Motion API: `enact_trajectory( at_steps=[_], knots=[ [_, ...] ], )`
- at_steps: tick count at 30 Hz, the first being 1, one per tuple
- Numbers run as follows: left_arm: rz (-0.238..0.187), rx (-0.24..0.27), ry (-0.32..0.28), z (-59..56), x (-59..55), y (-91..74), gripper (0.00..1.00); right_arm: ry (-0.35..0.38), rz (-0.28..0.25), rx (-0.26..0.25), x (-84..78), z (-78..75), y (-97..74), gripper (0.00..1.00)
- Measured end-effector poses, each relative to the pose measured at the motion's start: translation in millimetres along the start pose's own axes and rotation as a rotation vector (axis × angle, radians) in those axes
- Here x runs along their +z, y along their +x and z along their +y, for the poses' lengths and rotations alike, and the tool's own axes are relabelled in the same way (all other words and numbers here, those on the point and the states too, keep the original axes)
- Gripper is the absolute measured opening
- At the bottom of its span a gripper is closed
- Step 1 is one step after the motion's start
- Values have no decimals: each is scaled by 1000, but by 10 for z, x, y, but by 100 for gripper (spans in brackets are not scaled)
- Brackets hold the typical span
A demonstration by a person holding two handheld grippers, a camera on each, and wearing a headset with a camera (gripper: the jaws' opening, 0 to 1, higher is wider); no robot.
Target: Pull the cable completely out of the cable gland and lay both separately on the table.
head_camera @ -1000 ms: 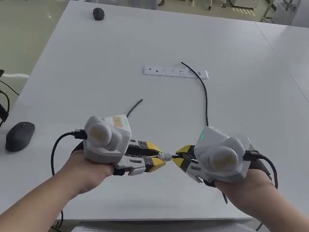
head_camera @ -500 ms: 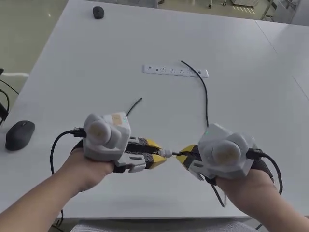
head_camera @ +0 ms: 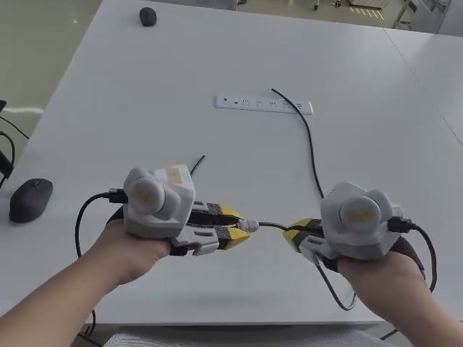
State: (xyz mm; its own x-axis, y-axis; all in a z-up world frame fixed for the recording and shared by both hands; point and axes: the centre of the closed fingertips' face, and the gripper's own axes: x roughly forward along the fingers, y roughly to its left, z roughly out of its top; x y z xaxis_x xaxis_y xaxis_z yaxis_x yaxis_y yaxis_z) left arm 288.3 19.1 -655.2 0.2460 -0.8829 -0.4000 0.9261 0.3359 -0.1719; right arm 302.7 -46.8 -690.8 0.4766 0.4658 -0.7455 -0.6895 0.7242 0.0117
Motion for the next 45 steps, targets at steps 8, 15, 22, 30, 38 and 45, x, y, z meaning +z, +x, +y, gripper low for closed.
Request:
enact_trajectory(
  at_steps=[8,15,22,30,38,45],
  knots=[
    [1,1,-1,2,3,-5,15,146,34,-33,-173,-174,30,0],
    [7,1,-3,2,-21,-10,15,300,90,-74,-432,-378,65,0],
    [10,1,-10,3,-42,-15,15,308,92,-74,-464,-379,69,0],
    [1,11,-19,55,-7,-53,15,260,63,-53,-434,-333,57,0],
    [4,14,-28,66,-18,-66,15,144,16,-11,-295,-191,-1,6],
    [13,11,-23,56,-33,-63,15,-97,-88,66,196,155,-95,16]
  ],
)
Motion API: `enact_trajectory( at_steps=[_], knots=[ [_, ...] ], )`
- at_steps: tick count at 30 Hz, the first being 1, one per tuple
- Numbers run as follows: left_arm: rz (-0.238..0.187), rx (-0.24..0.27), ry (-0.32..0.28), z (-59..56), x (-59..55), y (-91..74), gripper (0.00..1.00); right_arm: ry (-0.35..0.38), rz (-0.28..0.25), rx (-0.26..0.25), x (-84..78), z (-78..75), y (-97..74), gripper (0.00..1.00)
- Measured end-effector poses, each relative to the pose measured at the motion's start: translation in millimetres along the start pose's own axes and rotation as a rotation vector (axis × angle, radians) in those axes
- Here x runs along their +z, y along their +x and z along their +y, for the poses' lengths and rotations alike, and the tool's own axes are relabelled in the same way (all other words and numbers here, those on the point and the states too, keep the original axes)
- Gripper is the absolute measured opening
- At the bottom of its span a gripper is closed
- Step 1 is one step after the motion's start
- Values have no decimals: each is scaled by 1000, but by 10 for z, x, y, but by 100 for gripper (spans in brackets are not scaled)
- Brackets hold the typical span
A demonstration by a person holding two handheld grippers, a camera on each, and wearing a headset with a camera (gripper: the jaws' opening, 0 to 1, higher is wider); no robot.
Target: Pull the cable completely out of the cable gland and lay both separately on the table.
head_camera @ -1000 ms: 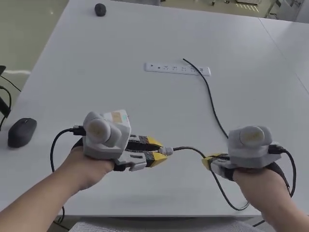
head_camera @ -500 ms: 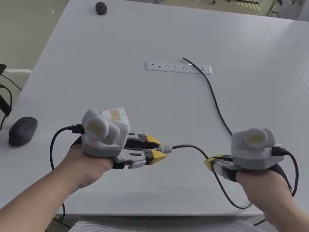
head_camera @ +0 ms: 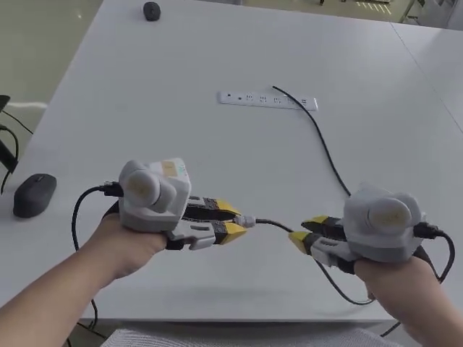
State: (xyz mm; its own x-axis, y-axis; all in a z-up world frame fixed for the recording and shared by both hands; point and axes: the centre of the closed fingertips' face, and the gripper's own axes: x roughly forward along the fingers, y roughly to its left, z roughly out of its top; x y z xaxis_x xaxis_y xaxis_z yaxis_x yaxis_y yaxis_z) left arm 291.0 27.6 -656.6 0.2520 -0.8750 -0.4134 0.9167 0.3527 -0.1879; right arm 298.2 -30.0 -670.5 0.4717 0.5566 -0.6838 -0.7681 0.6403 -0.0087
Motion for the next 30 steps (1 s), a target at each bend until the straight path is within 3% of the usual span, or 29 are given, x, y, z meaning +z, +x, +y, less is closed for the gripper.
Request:
enact_trajectory(
  at_steps=[6,15,22,30],
  knots=[
    [6,-4,1,-13,-9,27,15,-218,27,44,135,225,154,16],
    [18,-9,5,-17,-37,38,15,-348,33,62,207,307,230,8],
    [22,-6,7,3,-48,34,15,-352,43,76,195,327,253,2],
    [11,-2,3,27,-31,6,15,-241,56,54,152,220,252,0]
  ],
)
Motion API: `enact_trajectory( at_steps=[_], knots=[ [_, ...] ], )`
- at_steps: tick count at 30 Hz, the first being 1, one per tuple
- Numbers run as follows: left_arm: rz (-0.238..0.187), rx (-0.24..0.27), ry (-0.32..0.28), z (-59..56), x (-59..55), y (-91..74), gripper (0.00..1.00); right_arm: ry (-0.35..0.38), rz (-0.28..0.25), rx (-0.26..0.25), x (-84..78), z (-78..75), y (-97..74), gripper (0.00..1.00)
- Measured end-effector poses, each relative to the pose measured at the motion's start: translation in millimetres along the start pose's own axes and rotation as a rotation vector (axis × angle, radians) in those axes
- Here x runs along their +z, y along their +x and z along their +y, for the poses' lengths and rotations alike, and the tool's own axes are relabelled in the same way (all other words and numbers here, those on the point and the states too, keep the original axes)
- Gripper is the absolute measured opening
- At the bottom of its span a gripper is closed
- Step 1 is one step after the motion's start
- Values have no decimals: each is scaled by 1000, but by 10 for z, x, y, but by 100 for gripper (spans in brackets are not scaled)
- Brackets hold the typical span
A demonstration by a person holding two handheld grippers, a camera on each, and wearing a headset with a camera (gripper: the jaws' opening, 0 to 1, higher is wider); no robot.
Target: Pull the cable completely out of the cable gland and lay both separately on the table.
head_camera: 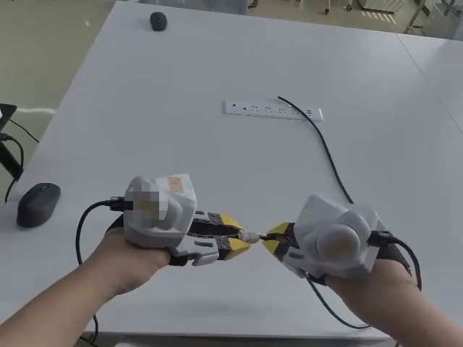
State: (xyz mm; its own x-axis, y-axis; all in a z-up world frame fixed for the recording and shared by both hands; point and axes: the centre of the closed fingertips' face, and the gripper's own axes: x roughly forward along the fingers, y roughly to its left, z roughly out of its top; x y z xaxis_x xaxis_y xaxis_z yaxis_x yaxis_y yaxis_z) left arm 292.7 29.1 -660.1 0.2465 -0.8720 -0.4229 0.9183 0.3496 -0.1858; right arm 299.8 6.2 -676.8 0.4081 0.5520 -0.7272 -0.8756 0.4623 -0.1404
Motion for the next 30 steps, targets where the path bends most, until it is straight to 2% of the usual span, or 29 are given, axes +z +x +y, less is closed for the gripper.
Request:
enact_trajectory(
  at_steps=[3,7,10,18,20,21,25,30],
  knots=[
    [-2,4,3,15,6,-10,15,34,5,-8,-40,-40,8,0],
    [-6,11,0,34,20,-22,15,145,14,-28,-120,-122,9,0],
    [-11,14,-3,43,31,-24,15,178,19,-38,-185,-190,-4,0],
    [-19,18,-6,40,64,-6,15,340,28,-76,-414,-364,-43,0],
    [-21,18,-7,35,74,0,15,419,26,-73,-464,-382,-52,0],
    [-21,18,-7,27,76,4,15,449,29,-88,-514,-427,-63,0],
    [-19,21,-7,30,73,6,15,516,35,-96,-630,-480,-68,0],
    [-14,27,-9,30,51,-5,15,672,45,-97,-791,-512,-50,0]
  ],
)
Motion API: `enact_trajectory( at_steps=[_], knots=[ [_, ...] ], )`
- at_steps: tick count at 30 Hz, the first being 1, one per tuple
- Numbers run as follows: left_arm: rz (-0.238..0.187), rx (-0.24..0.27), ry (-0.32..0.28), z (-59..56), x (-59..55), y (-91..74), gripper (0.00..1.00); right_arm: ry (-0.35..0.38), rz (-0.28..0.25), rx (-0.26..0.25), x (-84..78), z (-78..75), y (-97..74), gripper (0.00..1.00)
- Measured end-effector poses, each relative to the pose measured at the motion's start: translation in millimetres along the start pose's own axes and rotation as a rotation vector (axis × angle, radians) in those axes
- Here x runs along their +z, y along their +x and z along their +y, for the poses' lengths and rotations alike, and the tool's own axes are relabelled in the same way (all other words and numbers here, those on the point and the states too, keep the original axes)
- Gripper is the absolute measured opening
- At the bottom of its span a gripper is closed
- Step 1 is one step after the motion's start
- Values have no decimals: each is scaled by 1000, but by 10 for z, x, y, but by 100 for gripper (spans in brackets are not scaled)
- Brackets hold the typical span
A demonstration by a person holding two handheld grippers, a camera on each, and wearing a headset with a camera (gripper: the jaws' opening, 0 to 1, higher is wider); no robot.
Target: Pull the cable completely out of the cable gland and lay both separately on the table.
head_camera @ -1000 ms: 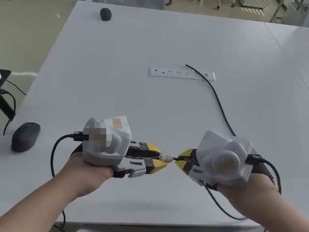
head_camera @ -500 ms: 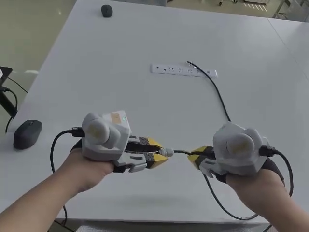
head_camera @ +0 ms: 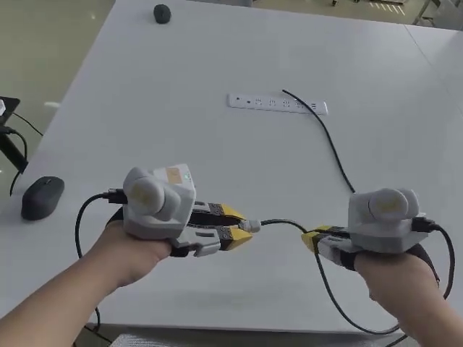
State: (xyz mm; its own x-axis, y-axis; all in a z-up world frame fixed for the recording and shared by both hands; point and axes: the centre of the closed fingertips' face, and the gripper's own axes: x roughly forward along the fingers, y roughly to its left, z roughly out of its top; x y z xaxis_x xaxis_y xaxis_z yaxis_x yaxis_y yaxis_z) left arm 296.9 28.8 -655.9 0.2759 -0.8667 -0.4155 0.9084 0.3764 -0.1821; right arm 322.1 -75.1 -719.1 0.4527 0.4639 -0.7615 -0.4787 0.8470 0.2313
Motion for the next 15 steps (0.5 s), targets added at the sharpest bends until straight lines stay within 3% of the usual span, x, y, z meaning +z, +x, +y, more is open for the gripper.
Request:
enact_trajectory(
  at_steps=[6,15],
  knots=[
    [5,8,-2,15,-18,-21,15,81,16,-11,-89,-106,25,0],
    [2,19,-4,34,-1,-41,15,-43,-21,5,-61,-50,-9,1]
  ],
)
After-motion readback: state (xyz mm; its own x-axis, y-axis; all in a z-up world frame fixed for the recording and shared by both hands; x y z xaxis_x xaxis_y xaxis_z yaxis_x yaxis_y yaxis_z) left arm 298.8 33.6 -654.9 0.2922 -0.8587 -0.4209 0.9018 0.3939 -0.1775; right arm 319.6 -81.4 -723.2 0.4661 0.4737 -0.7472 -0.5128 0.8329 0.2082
